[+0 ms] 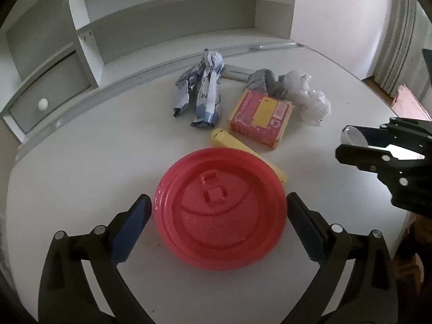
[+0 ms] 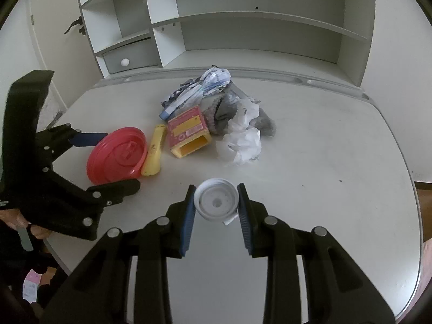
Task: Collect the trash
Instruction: 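Grasp the white bottle cap with the right tool while the left tool grasps the red lid, then carry the white cap and red lid over the bin with both tools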
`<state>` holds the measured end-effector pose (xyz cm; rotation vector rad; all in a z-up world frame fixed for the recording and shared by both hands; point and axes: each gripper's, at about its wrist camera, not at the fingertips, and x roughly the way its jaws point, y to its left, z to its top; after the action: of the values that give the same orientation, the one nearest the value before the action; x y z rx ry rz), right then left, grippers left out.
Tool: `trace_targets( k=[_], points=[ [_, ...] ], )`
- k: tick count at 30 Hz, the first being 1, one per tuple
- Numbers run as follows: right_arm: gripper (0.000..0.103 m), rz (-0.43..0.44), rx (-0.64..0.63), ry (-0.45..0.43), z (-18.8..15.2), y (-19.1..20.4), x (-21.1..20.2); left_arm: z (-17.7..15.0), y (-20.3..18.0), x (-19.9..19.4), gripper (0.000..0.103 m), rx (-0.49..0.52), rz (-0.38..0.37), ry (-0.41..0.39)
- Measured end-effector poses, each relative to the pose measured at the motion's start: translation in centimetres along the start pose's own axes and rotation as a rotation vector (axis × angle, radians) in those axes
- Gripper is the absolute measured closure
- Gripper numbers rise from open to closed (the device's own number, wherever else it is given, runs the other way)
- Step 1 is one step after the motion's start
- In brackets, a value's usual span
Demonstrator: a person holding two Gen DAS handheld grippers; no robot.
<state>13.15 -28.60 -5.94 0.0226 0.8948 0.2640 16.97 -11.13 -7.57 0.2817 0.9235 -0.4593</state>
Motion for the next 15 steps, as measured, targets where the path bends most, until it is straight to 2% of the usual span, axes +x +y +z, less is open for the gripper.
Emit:
trace_targets(
  k=[5, 6, 7, 11, 15],
  points=[
    [0.073, -0.006, 0.005, -0.003, -0.2, -0.1, -0.4, 0.1, 0.5, -0.1, 0.008, -0.022, -0.018, -0.016],
    [0.073, -0.01, 0.007, -0.005, -0.3, -0.2, -0.5, 0.3, 0.6, -0.1, 0.011, -0.027, -0.025, -0.024],
    [0.073, -0.012, 0.01, -0.006, -0.4, -0.2, -0.6, 0.3, 0.6, -0.3, 0.022, -0.026, -0.026, -0.029],
    [0.073, -0.031, 0.029, -0.021, -0.6, -1.0, -1.7, 1.0, 0.4, -1.5, 0.023, -0.022, -0.024, -0.066],
    [0.073, -0.074, 0.087, -0.043, -1.5, -3.3, -3.6, 2.6, -1.8, -3.4, 0.023, 0.016, -0.05, -0.119]
  ],
)
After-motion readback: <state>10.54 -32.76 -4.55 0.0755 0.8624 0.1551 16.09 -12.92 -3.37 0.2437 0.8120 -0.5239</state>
